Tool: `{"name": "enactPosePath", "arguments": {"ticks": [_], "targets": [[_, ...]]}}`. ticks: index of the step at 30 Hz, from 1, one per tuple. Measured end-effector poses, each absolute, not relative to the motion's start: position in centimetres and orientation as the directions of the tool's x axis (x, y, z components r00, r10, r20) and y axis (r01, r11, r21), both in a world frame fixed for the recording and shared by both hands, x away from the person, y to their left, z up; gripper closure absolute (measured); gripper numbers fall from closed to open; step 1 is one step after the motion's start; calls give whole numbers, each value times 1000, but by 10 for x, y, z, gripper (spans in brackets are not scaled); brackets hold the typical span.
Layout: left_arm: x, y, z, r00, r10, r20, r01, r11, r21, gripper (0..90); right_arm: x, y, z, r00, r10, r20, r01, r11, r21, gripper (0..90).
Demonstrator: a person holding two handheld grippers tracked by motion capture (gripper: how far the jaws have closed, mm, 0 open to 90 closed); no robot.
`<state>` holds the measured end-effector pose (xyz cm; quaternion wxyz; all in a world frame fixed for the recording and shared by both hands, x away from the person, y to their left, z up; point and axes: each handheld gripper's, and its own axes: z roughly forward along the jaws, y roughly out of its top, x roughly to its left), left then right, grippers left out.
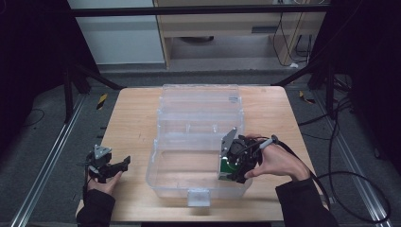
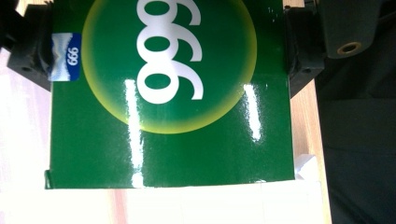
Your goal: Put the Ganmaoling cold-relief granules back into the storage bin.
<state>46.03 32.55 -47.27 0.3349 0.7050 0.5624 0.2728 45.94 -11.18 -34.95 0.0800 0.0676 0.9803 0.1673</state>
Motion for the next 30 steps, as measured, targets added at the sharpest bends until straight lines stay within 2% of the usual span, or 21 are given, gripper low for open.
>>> {"name": "enactPosePath", "arguments": {"ticks": [18, 24, 30], "targets": [[460, 326, -473, 218, 976, 10, 610, -144, 779, 224, 460, -108, -373, -981, 148, -122, 107, 950, 294, 157], [460, 327, -473, 218, 976, 10, 611, -145, 778, 223, 461, -112, -381, -981, 162, -105, 120, 939, 323, 154], [460, 326, -472, 219, 976, 10, 609, -145, 780, 223, 462, -109, -388, -982, 148, -115, 108, 949, 297, 149]]}}
